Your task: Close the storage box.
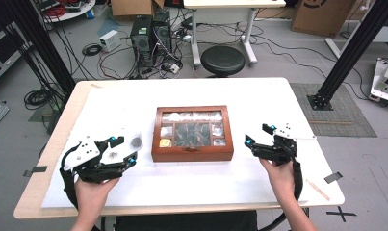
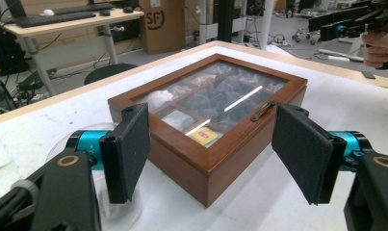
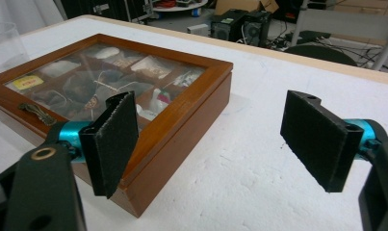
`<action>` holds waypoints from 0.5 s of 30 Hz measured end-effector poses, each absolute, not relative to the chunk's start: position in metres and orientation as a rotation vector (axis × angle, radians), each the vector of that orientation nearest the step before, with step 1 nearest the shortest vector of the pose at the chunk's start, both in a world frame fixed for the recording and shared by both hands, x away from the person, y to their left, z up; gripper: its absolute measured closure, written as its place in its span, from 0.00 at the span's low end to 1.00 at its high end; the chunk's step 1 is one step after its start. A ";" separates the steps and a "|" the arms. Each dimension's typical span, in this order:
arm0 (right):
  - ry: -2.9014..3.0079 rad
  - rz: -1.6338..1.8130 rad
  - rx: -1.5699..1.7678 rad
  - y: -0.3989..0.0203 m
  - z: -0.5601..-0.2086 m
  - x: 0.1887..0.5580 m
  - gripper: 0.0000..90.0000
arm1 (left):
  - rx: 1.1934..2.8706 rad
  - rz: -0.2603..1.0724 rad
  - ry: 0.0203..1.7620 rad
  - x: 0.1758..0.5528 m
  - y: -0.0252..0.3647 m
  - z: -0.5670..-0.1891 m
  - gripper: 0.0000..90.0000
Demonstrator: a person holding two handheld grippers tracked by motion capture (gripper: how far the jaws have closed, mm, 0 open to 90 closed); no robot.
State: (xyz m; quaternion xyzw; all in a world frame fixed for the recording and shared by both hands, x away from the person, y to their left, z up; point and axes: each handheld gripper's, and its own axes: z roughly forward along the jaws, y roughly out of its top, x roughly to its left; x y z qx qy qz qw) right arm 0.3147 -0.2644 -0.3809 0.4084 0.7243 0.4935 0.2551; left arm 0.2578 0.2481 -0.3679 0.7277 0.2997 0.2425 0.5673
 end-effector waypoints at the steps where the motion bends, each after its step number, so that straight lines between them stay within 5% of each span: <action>1: 1.984 1.338 1.108 -0.262 -0.383 0.315 0.24 | 1.711 0.576 0.711 0.258 0.249 -0.369 0.33; 15: 1.937 1.339 1.126 -0.273 -0.384 0.313 0.24 | 1.707 0.599 0.741 0.264 0.250 -0.376 0.32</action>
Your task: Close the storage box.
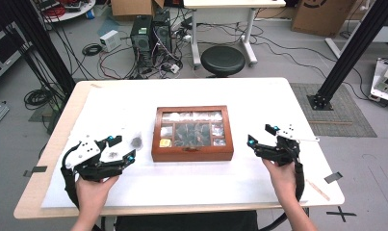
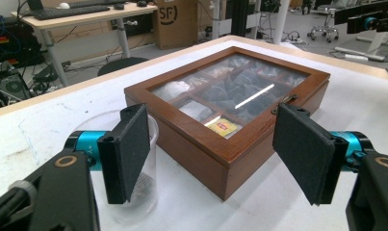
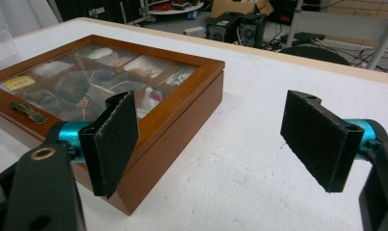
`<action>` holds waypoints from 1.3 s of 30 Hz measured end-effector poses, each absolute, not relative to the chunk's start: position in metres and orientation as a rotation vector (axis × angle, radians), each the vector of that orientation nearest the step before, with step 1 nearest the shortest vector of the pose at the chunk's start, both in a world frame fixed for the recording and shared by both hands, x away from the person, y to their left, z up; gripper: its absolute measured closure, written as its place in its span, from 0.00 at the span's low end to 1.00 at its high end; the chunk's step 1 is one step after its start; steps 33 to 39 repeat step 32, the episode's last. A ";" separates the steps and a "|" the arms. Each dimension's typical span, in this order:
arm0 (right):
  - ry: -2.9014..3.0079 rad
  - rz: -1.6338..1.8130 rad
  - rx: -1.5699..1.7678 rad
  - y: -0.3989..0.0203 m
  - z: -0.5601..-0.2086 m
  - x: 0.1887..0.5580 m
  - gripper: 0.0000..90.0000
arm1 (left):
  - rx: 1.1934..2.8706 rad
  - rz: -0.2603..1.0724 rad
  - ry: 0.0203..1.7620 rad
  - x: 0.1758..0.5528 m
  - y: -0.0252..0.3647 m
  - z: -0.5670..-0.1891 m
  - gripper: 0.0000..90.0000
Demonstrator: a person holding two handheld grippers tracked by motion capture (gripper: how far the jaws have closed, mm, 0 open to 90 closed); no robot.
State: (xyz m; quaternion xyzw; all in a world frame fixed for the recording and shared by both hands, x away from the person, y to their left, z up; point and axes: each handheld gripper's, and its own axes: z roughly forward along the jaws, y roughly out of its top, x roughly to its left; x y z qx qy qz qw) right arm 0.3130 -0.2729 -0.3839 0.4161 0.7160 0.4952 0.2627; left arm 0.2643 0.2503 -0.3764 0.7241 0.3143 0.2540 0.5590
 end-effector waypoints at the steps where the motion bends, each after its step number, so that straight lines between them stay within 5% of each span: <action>1: 1.936 1.338 1.124 -0.273 -0.384 0.313 0.24 | 1.710 0.601 0.738 0.264 0.250 -0.376 0.32; 39: 1.934 1.333 1.131 -0.274 -0.386 0.314 0.24 | 1.699 0.597 0.777 0.267 0.255 -0.378 0.31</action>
